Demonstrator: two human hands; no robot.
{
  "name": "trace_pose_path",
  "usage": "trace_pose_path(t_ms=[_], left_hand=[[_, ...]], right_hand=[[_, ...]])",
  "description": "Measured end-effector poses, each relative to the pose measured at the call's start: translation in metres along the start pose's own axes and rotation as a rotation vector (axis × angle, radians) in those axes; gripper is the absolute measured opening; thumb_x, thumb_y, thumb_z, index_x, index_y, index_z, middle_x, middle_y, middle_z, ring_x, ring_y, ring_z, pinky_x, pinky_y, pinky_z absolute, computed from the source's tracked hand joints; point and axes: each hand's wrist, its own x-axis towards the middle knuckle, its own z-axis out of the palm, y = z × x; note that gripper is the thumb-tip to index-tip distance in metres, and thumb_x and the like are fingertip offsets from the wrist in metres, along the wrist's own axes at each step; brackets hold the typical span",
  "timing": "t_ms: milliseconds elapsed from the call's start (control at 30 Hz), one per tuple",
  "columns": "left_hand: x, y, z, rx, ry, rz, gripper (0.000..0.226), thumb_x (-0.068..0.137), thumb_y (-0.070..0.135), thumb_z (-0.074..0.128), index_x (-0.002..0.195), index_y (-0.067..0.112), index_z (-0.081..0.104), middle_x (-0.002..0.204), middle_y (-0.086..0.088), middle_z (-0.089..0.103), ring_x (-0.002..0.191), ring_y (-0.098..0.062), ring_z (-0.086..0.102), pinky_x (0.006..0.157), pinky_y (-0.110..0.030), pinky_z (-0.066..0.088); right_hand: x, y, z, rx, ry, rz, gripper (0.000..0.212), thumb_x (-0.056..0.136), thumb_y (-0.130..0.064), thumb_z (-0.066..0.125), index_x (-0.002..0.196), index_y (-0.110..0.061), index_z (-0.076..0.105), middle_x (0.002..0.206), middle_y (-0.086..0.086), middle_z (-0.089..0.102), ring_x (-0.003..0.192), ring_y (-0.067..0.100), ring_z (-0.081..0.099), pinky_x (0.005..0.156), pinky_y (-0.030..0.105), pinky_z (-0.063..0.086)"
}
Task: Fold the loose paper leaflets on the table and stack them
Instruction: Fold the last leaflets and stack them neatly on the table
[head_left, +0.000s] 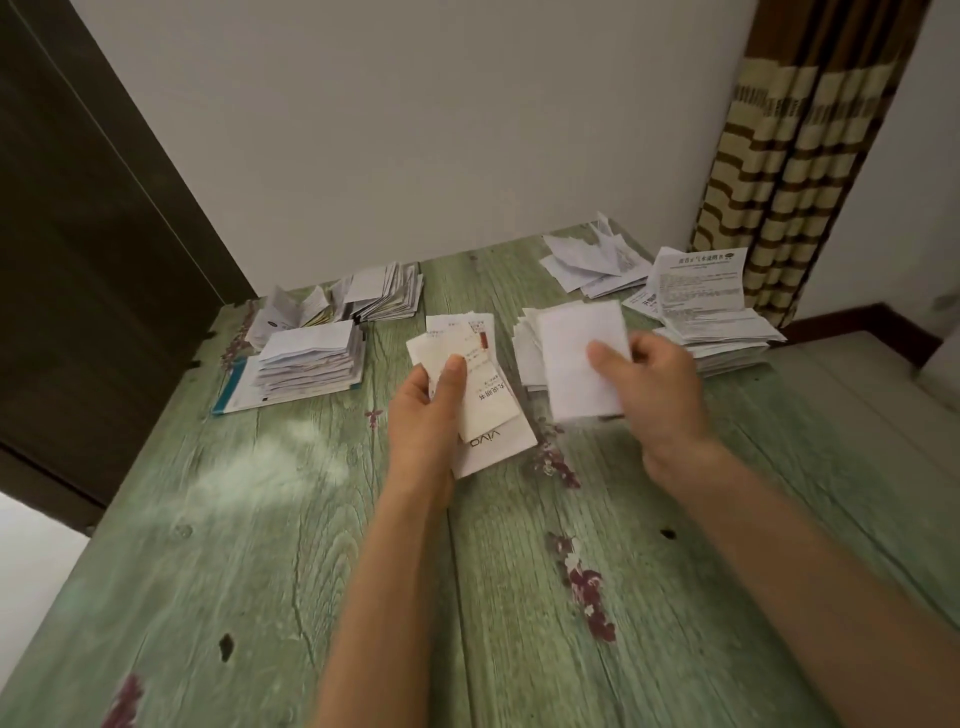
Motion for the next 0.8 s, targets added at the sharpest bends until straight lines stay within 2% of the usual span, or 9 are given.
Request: trace_pose_path(t_ms=[67,133,200,233,367,467,600,700,800], left_hand=[[0.0,-0.002,0.002,0.099,0.049,0.103,0.01,0.094,0.018,0.055,0.099,0.026,0.06,0.1,-0.005,0.07,0.079,-0.015,0.068,0.072,-0.036,0.058],[-0.003,-0.003,0.008,0.19,0.044,0.182,0.029,0.092,0.02,0.059,0.119,0.03,0.052,0.123,-0.007,0.06,0.1,-0.022,0.065,0.085,-0.045,0.055],[-0.009,-0.005,0.019,0.223,0.003,0.204,0.057,0.092,0.022,0.059,0.142,0.028,0.032,0.133,-0.003,0.053,0.113,-0.021,0.059,0.095,-0.045,0.05],[-0.012,-0.005,0.024,0.19,-0.022,0.194,0.058,0.093,0.021,0.056,0.144,0.024,0.028,0.129,-0.002,0.057,0.11,-0.018,0.061,0.093,-0.04,0.052],[-0.026,-0.004,0.04,0.127,-0.041,0.178,0.019,0.101,0.025,0.04,0.111,0.019,0.054,0.103,-0.002,0.066,0.096,-0.018,0.065,0.077,-0.027,0.054],[-0.032,-0.005,0.044,0.12,-0.08,0.18,0.025,0.101,0.036,0.032,0.108,0.024,0.052,0.101,0.005,0.064,0.092,-0.007,0.063,0.077,-0.019,0.052],[-0.026,-0.004,0.035,0.257,-0.181,0.282,0.018,0.097,0.01,0.046,0.11,0.023,0.043,0.099,0.012,0.058,0.081,0.013,0.059,0.068,-0.008,0.047],[-0.019,0.001,0.025,0.302,-0.154,0.358,0.029,0.091,0.001,0.055,0.097,0.029,0.048,0.095,0.011,0.059,0.076,0.013,0.057,0.066,-0.008,0.047],[-0.021,-0.004,0.023,0.215,-0.142,0.323,0.038,0.086,-0.005,0.059,0.112,0.021,0.047,0.101,0.009,0.059,0.081,0.012,0.059,0.069,-0.011,0.049]], right_hand=[[0.001,-0.004,0.0,0.12,0.002,-0.056,0.003,0.093,-0.015,0.056,0.092,-0.018,0.055,0.092,-0.001,0.061,0.08,0.012,0.059,0.051,0.02,0.049],[-0.004,-0.002,0.007,0.203,-0.093,-0.028,0.005,0.094,-0.016,0.055,0.098,-0.017,0.055,0.099,0.003,0.062,0.086,0.015,0.06,0.062,0.024,0.054],[-0.009,0.006,0.015,0.07,-0.096,-0.093,0.006,0.094,-0.017,0.054,0.1,-0.016,0.054,0.101,0.004,0.061,0.088,0.015,0.06,0.069,0.024,0.054],[-0.011,0.011,0.02,-0.024,-0.068,-0.148,0.006,0.094,-0.018,0.053,0.1,-0.017,0.052,0.101,0.004,0.06,0.09,0.015,0.059,0.072,0.025,0.053],[-0.014,0.017,0.024,-0.024,-0.073,-0.161,0.014,0.097,-0.019,0.049,0.109,-0.015,0.045,0.102,-0.005,0.057,0.089,0.005,0.057,0.067,0.01,0.049],[-0.019,0.022,0.028,0.004,-0.151,-0.185,0.026,0.098,-0.019,0.048,0.122,-0.014,0.042,0.106,-0.01,0.058,0.094,0.002,0.06,0.071,0.01,0.05],[-0.016,0.023,0.027,-0.034,-0.138,-0.269,0.022,0.096,-0.015,0.051,0.117,-0.018,0.042,0.11,-0.001,0.06,0.098,0.009,0.061,0.078,0.015,0.052],[-0.014,0.022,0.026,-0.033,-0.156,-0.346,0.019,0.095,-0.01,0.052,0.109,-0.019,0.043,0.109,0.006,0.062,0.1,0.017,0.062,0.08,0.026,0.055],[-0.015,0.028,0.028,-0.113,-0.26,-0.361,0.02,0.098,-0.01,0.045,0.117,-0.016,0.042,0.114,0.003,0.059,0.105,0.015,0.059,0.086,0.028,0.054]])
